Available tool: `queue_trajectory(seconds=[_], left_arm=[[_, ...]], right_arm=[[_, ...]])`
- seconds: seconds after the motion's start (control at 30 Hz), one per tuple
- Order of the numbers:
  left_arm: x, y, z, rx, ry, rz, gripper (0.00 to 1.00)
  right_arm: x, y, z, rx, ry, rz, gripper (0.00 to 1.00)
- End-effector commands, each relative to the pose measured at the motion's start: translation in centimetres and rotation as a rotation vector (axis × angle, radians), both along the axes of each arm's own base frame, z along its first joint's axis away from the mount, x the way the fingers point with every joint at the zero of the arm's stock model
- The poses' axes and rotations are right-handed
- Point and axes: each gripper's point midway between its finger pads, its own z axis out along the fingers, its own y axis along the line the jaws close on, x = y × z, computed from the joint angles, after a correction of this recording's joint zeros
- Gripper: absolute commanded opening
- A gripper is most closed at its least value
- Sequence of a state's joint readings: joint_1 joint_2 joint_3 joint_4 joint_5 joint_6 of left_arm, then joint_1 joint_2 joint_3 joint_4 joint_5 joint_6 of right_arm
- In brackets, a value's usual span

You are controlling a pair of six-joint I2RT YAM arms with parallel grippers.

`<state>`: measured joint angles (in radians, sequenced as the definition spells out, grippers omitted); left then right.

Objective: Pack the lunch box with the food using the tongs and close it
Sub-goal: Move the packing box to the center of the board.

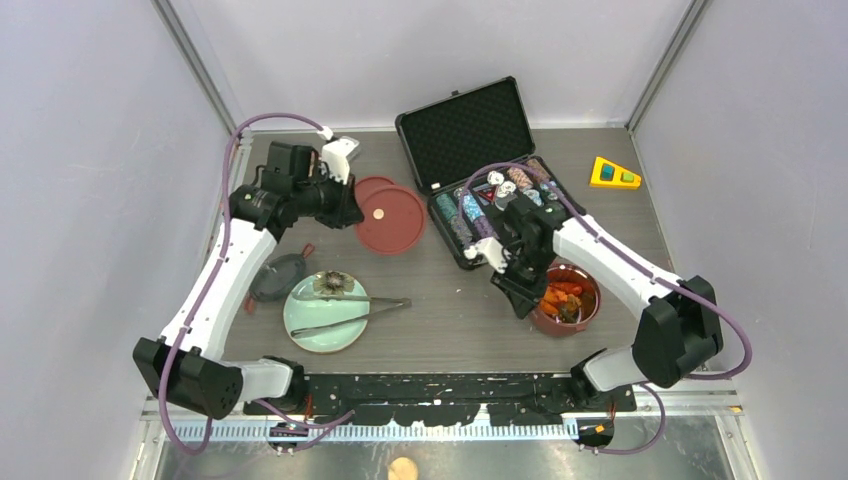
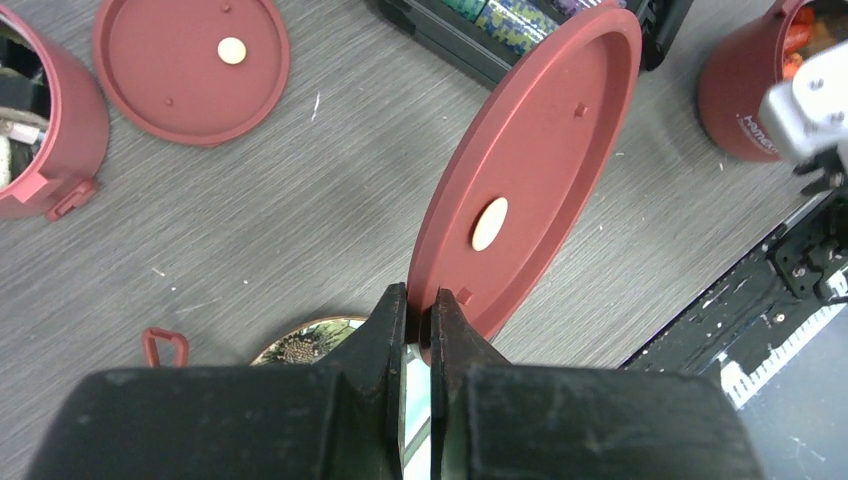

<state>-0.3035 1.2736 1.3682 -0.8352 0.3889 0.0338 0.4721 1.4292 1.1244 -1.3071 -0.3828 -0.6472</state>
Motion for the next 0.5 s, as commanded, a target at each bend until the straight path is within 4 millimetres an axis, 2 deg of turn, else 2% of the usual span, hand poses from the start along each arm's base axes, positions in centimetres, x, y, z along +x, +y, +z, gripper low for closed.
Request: queue_trajectory(seconds=[0.0,0.07,0.13,0.23,0.3,0.4,0.47], left_arm=[[0.5,0.5,2.1,-0.094,-0.031,0.041,0.03],[0.6,1.1,2.2,-0.103,-0.024,0.058,0.03],[0.5,1.4,2.3,-0.107,-0.023,0.064,0.03],[0.2,1.6,2.3,-0.105,-0.026,0.058,0.03],[0.0,1.6,2.5,-0.107,-0.031,0.050,0.03],[-0.2,1.5,2.6,-0.110,-0.033,0.042,0.04],[-0.3,1.3,2.5,-0.116,-0.029,0.036,0.04]], right_arm=[[0.7,4.7,1.3,0.103,-0.053,0.010,0.26],[1.1,5.8,2.0,0.126,-0.062,0.007,0.30],[1.9,6.0,3.0,0.133,-0.106,-0.005,0.31],[3.7,4.0,4.4,0.099,-0.226,-0.058,0.35],[4.8,0.6,4.9,0.042,-0.277,-0.125,0.37],[6.1,-7.1,5.5,-0.043,-0.333,-0.201,0.42],[6.0,-12.4,5.9,-0.104,-0.341,-0.215,0.50]])
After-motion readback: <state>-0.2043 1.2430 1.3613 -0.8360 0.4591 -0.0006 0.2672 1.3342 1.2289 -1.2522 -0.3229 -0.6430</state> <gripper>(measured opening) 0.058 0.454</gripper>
